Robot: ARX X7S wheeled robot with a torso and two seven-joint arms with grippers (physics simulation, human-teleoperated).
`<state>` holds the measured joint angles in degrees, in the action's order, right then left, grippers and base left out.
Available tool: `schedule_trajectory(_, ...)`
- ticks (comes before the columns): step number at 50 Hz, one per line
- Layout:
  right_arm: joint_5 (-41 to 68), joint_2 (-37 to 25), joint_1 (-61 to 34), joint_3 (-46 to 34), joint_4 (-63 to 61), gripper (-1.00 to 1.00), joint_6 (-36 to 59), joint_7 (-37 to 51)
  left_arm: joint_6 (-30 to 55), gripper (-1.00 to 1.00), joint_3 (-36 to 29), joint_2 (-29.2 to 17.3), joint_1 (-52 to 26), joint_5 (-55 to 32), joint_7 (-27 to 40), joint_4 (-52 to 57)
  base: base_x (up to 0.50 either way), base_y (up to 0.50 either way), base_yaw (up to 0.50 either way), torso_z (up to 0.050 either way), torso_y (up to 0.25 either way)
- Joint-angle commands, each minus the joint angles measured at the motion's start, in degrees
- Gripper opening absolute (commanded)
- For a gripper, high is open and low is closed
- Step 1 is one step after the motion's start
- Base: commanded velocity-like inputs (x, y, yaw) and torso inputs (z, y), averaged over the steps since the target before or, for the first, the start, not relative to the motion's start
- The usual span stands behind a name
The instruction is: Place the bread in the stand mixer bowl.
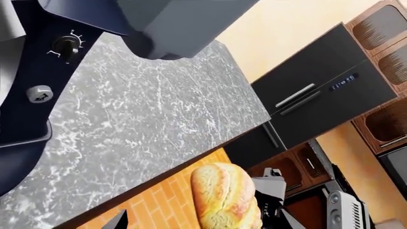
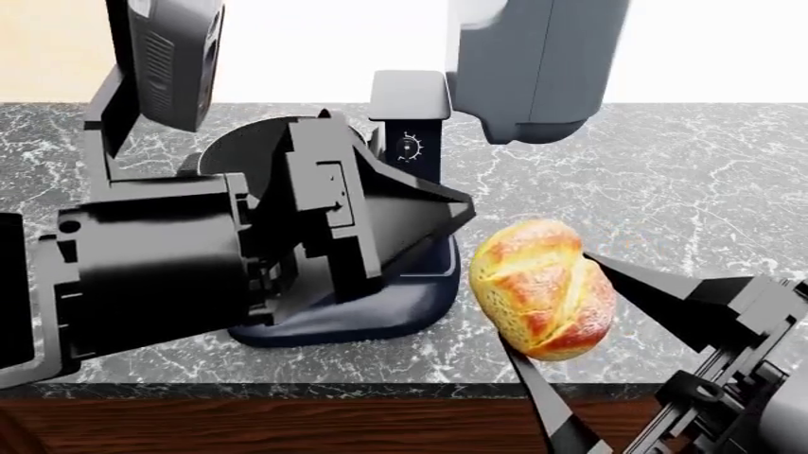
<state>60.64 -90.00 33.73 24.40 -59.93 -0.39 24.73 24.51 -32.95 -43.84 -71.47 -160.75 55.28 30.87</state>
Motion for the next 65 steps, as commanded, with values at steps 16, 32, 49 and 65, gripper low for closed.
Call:
schedule_trajectory(16,-3.3,0.0,-1.3,-2.5,-0.1,-1.00,-0.7,-0.2,1.4,1.00,-3.4,5.6,-1.3,2.5,-1.3,-2.0,0.00,0.00,0.00,0.000,0.000)
schedule_trajectory(32,-3.6,0.0,-2.6,-3.2,-0.1,-1.00,-1.6,-0.5,2.9,1.00,-5.3,8.0,-1.0,4.0,-2.9,-4.2,0.00,0.00,0.00,0.000,0.000)
schedule_trajectory(49,-3.7,0.0,-3.7,-3.7,-0.1,-1.00,-2.6,-0.6,4.3,1.00,-7.1,10.2,0.3,5.7,-5.0,-6.2,0.00,0.00,0.00,0.000,0.000)
schedule_trajectory(65,-5.1,0.0,-3.8,-5.2,-0.1,-1.00,-3.4,-0.3,6.7,1.00,-9.4,12.8,0.5,7.3,-7.1,-9.4,0.00,0.00,0.00,0.000,0.000)
